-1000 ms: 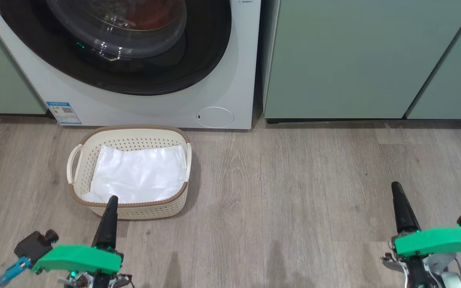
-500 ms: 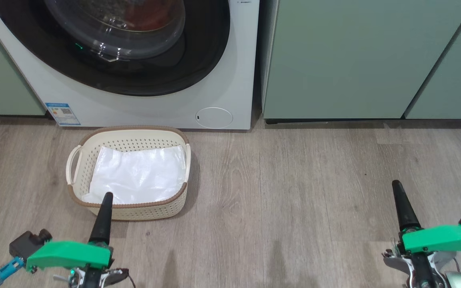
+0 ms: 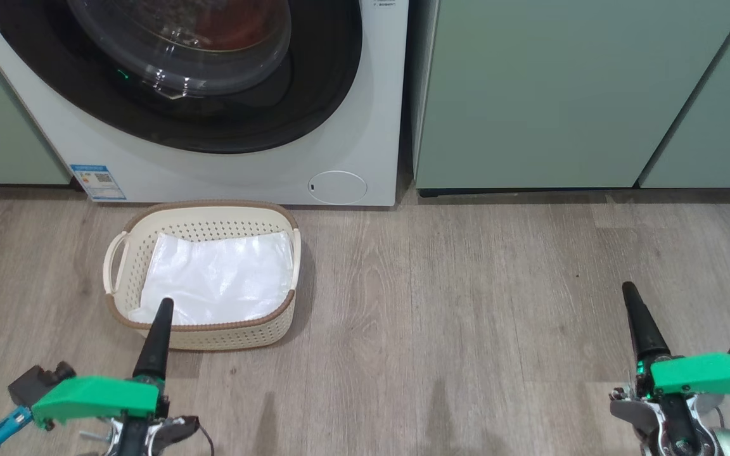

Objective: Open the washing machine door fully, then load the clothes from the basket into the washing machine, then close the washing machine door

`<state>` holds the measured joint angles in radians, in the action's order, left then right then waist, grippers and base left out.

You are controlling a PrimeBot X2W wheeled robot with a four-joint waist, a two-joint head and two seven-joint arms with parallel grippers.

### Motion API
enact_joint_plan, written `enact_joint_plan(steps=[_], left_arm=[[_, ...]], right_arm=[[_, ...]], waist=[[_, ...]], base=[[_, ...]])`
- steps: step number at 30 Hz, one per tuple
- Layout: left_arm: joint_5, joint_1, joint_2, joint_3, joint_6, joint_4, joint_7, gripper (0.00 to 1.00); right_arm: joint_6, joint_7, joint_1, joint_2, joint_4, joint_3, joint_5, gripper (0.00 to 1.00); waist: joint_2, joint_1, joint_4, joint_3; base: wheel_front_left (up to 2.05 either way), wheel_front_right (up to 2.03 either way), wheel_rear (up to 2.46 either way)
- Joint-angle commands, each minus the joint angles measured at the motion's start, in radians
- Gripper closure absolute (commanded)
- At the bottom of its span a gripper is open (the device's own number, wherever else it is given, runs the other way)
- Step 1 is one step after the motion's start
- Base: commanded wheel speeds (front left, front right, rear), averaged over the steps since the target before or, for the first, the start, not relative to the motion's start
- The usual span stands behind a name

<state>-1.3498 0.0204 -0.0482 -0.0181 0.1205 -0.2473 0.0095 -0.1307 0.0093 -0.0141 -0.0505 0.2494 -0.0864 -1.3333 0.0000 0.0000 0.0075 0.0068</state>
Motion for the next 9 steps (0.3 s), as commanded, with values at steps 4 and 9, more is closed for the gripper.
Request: enact_joint_plan(steps=[4, 9], left_arm=[[-0.057, 0.057, -0.018, -0.038, 0.008, 0.021, 0.019, 1.00], [-0.108, 0.063, -0.018, -0.046, 0.009, 0.017, 0.034, 1.00]], right_arm=[[0.000, 0.019, -0.064, -0.018, -0.024, 0.011, -0.062, 1.00], [0.000, 0.034, -0.070, -0.018, -0.020, 0.008, -0.116, 1.00]], waist=[[0.0000, 0.0000, -0.001, -0.001], [0.0000, 0.0000, -0.003, -0.001]], base=[[0.00, 0.00, 0.00], [0.00, 0.00, 0.00]])
